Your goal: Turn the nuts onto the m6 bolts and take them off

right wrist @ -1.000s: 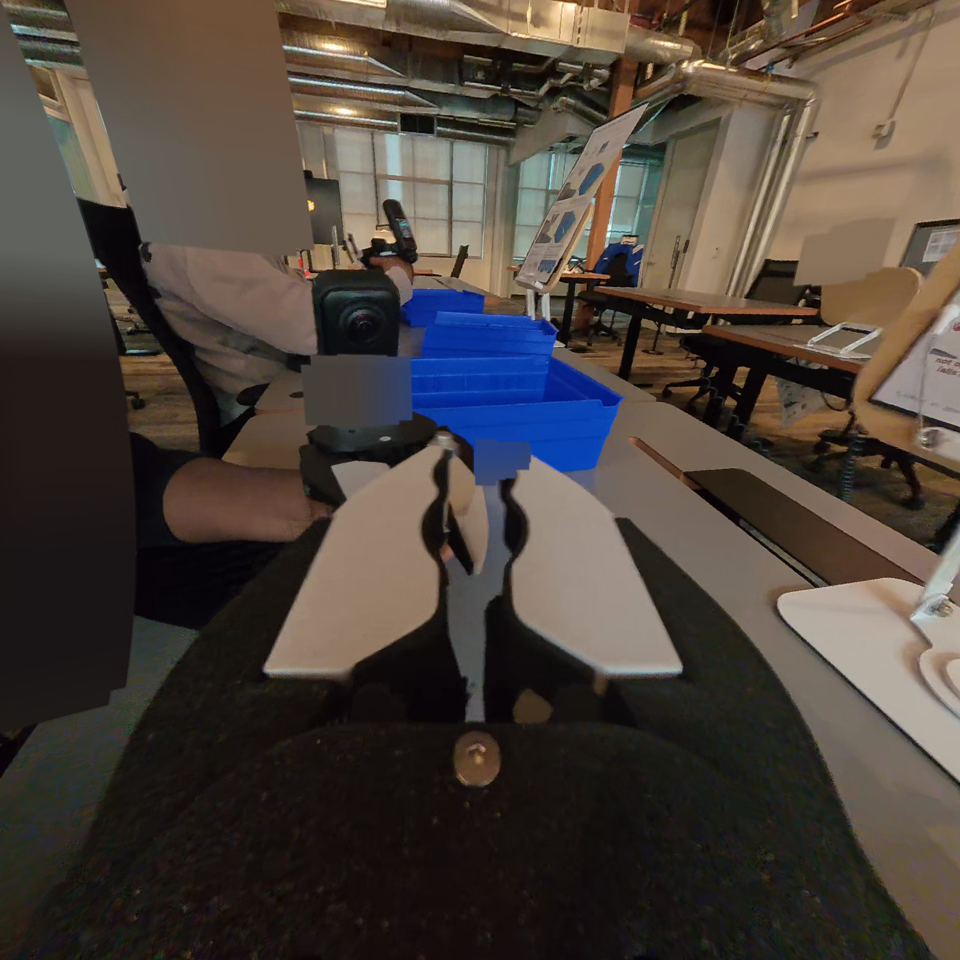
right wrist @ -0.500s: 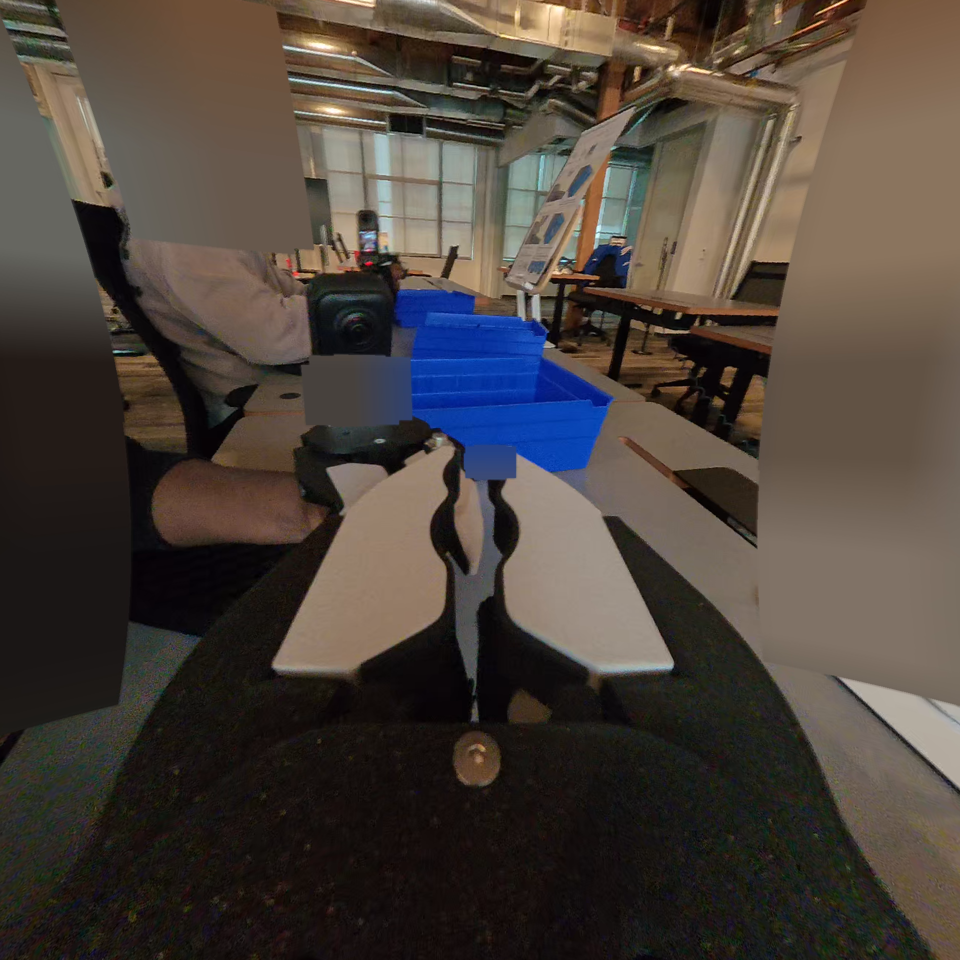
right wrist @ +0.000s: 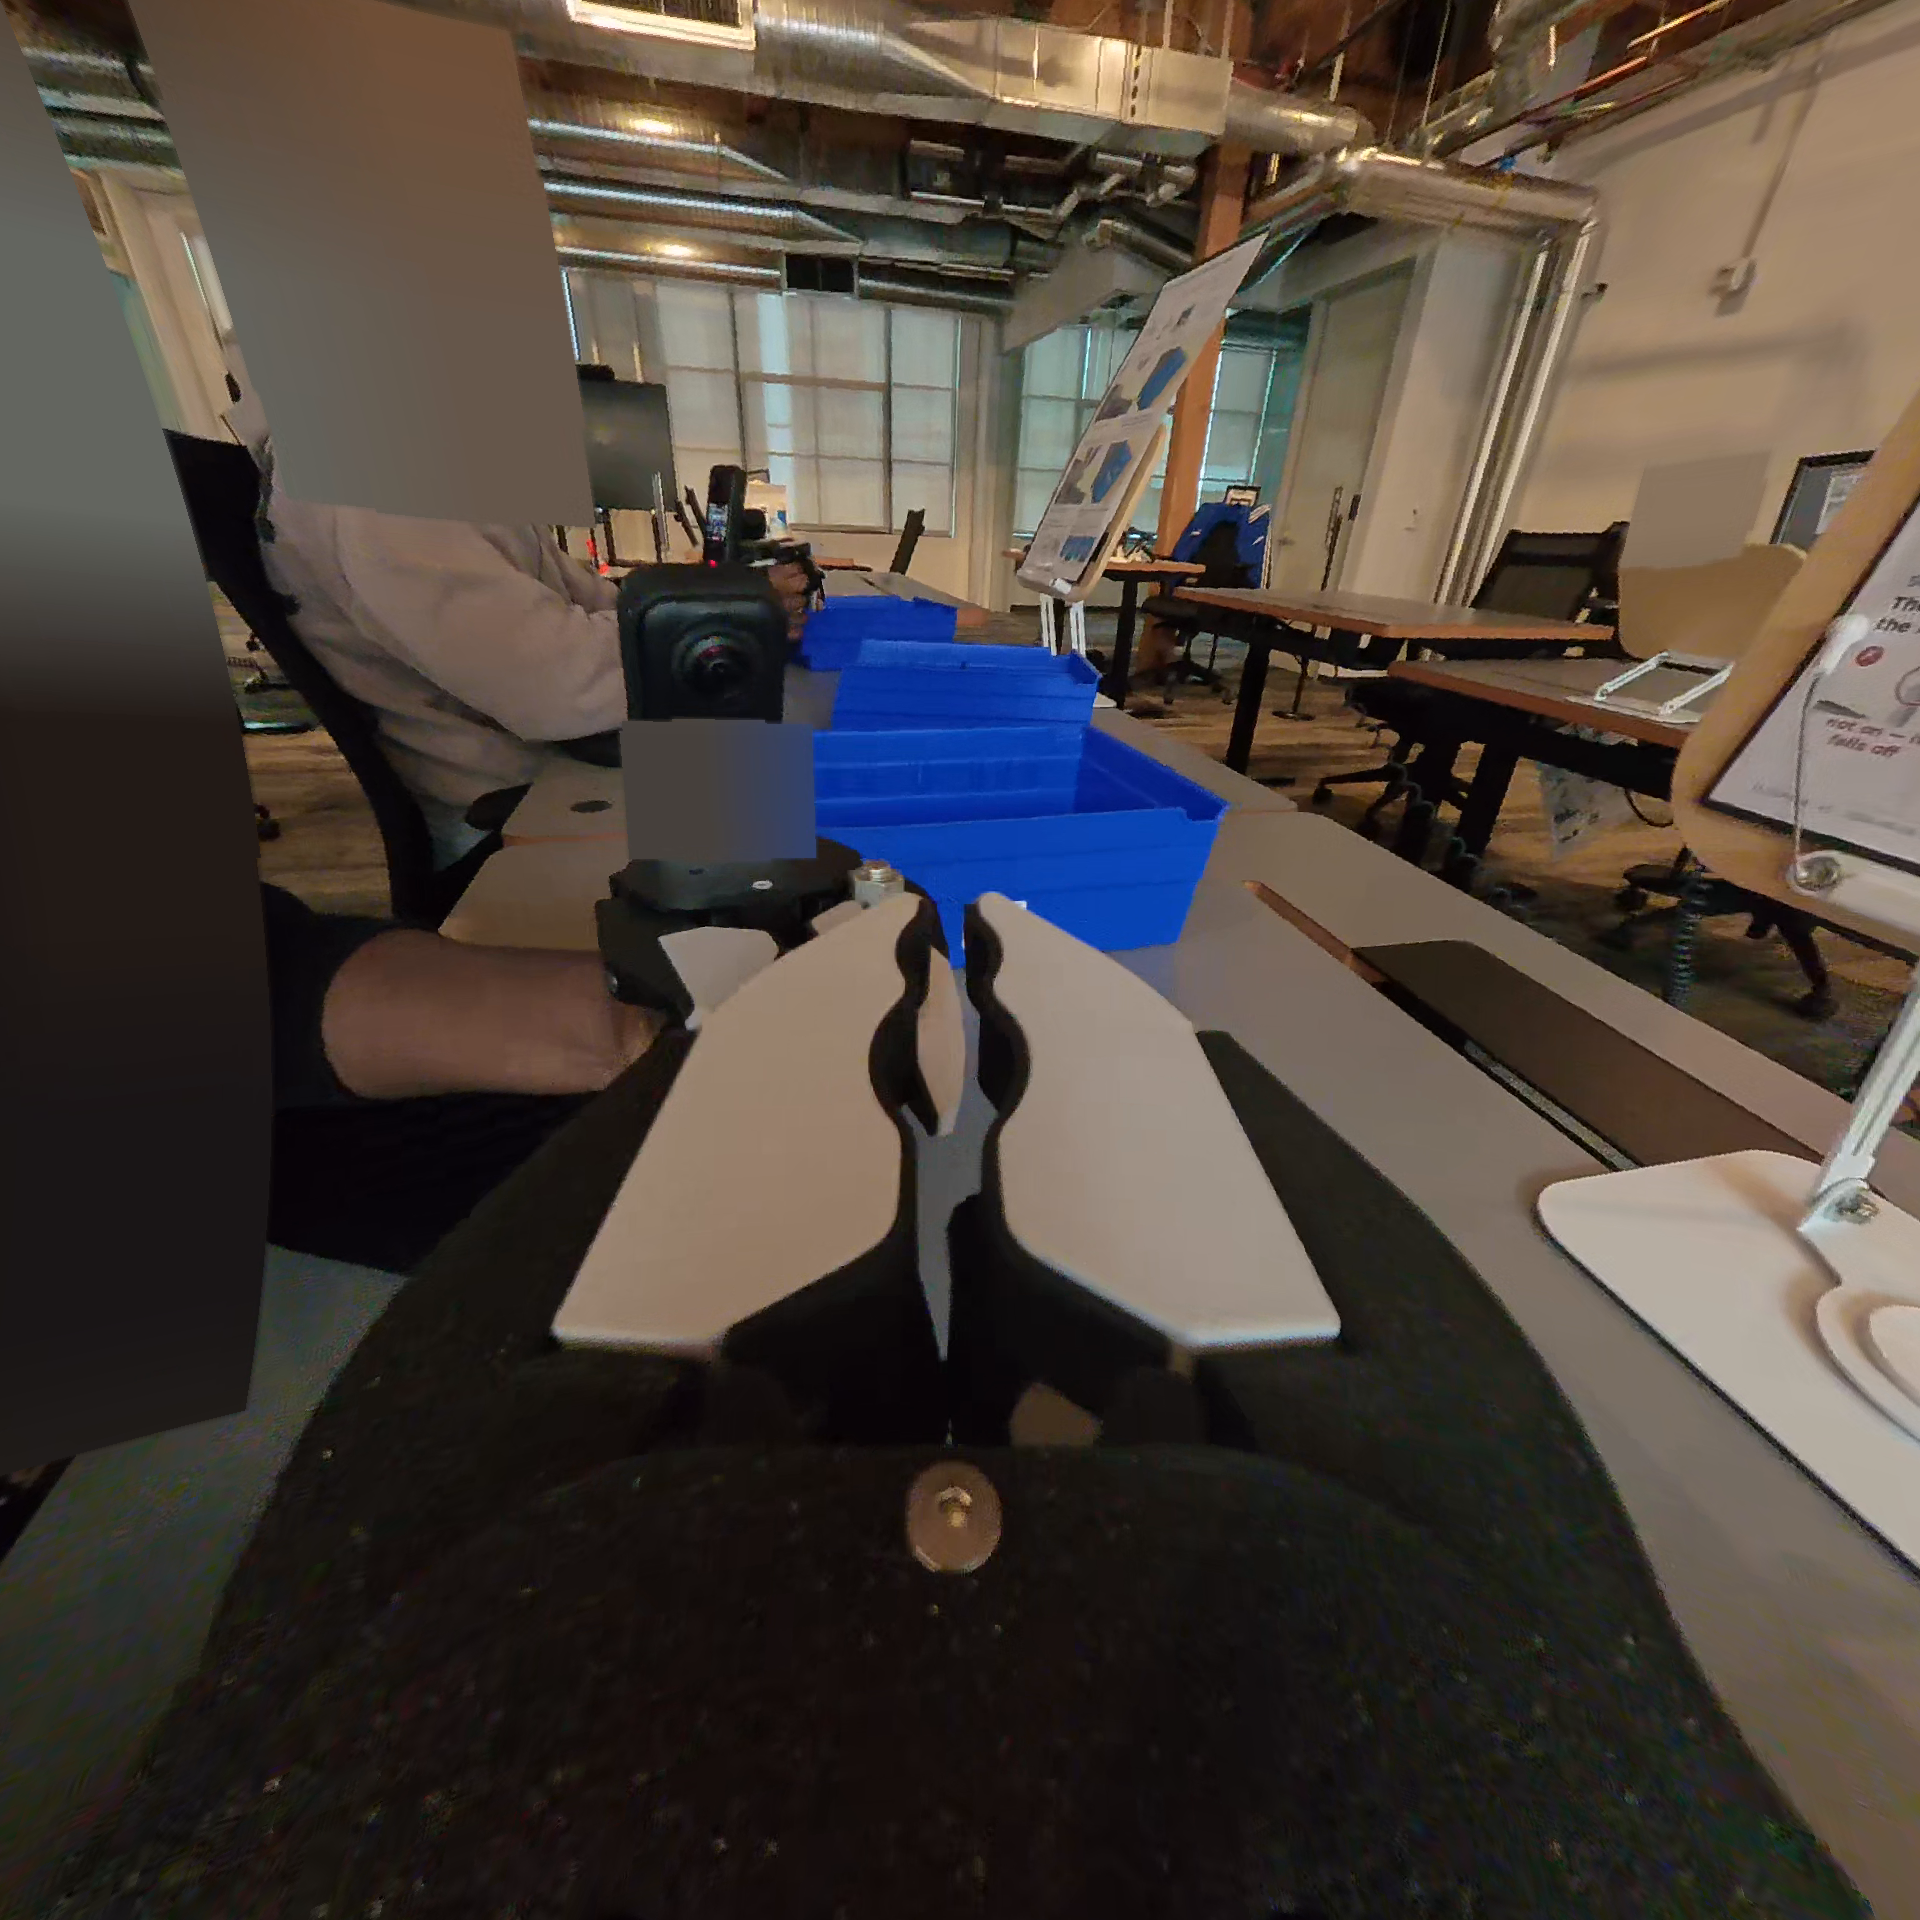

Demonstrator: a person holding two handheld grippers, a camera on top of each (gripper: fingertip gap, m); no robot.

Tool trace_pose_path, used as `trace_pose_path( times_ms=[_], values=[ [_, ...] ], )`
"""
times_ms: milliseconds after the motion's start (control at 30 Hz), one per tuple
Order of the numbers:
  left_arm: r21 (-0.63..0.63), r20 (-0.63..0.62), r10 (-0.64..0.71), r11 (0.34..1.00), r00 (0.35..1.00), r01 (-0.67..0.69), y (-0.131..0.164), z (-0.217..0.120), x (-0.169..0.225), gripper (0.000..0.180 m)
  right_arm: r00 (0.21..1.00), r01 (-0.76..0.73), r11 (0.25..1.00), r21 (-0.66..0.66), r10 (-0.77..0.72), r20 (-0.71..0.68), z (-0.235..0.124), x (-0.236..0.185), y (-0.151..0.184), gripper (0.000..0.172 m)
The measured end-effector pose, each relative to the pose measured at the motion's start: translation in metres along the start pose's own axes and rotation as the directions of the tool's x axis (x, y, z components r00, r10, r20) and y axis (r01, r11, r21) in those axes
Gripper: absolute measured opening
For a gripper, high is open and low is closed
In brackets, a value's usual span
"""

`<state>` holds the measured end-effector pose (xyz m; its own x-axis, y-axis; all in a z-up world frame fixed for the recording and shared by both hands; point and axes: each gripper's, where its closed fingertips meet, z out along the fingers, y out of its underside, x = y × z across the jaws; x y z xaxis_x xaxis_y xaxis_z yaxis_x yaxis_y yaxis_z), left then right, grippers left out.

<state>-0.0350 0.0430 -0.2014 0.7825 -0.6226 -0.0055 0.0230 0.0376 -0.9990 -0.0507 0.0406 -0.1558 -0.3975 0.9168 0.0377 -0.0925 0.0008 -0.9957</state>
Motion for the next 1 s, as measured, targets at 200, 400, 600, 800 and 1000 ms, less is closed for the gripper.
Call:
trace_pose_path(
  times_ms=[200,400,600,800,1000],
  values=[
    [-0.015,-0.008,0.007,1.0,1.0,-0.007,0.003,0.002,0.002,0.009,0.999,0.005,1.0,-0.027,-0.004,0.036,0.009,-0.011,0.005,0.031],
    [0.002,0.002,0.004,1.0,1.0,-0.004,-0.001,0.0,0.0,0.009,1.0,0.007,1.0,0.007,-0.007,-0.007,-0.001,0.001,-0.002,0.005],
    [-0.012,-0.003,0.009,1.0,1.0,-0.009,0.002,0.002,0.002,0.009,1.0,0.003,1.0,-0.022,-0.003,0.031,0.008,-0.01,0.004,0.032],
    [-0.011,-0.004,0.008,1.0,1.0,-0.008,0.002,0.002,0.002,0.009,1.0,-0.004,1.0,-0.015,0.004,0.02,0.008,-0.009,0.003,0.03],
    [-0.007,-0.001,0.006,1.0,1.0,-0.006,0.002,0.002,0.001,0.009,1.0,0.009,1.0,0.012,-0.009,0.005,0.001,-0.004,-0.004,0.004]
  ],
)
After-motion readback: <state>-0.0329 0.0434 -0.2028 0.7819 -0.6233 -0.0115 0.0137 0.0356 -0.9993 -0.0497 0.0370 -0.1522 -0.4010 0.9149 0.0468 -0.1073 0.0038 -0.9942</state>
